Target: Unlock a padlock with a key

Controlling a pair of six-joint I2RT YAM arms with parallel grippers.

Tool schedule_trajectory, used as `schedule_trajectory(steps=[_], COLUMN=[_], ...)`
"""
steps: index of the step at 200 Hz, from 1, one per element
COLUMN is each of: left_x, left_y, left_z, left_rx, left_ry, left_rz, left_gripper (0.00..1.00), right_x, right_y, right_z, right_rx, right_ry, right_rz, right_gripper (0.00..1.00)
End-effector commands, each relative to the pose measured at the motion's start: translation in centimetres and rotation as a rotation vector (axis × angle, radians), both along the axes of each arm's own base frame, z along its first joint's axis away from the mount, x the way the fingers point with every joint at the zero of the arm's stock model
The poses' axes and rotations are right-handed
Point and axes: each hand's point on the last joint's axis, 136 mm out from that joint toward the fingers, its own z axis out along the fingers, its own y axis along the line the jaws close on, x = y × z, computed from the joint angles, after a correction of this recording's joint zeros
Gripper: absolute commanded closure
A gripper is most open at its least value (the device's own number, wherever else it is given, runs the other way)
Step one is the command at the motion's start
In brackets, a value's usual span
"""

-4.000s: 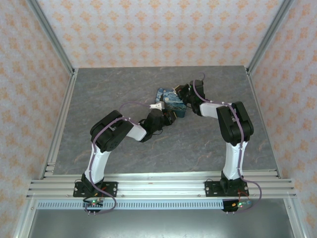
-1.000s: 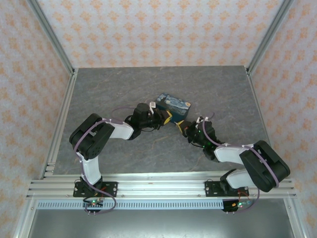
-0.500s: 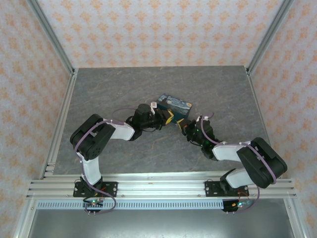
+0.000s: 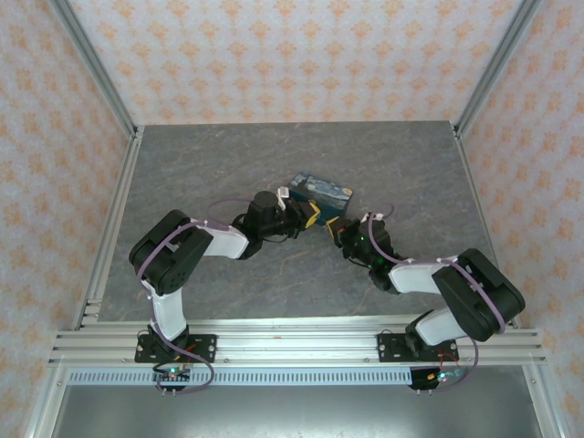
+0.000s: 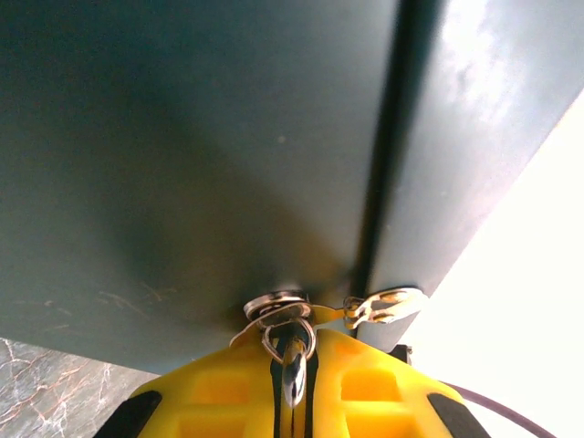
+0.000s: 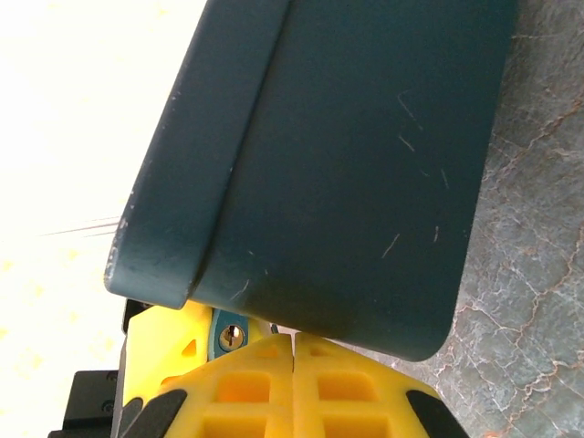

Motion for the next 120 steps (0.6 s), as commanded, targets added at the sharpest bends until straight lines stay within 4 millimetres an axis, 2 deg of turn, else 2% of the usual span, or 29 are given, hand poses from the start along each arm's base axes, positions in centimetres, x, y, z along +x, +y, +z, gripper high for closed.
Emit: schedule_trajectory(steps=[1, 62, 120], left_x=[-0.12, -0.26, -0.43], left_y=[-0.73, -0.93, -1.47], left_z=[0.84, 0.2, 0.47], left_rx=[-0.029, -0.013, -0.021], left_ry=[-0.051, -0.045, -0.05], left_rz=[-0.019, -0.025, -0.038], left_gripper=[1.0, 1.0, 1.0], right_x=[1.17, 1.32, 1.61], right_y=[0.31, 0.34, 0.54], right_z=[2.04, 2.38, 2.43], right_rx=[0.037, 0.043, 0.043], right_ry=[-0.056, -0.062, -0.064], right_rz=[-0.028, -0.032, -0.031], right_gripper=[1.0, 1.0, 1.0])
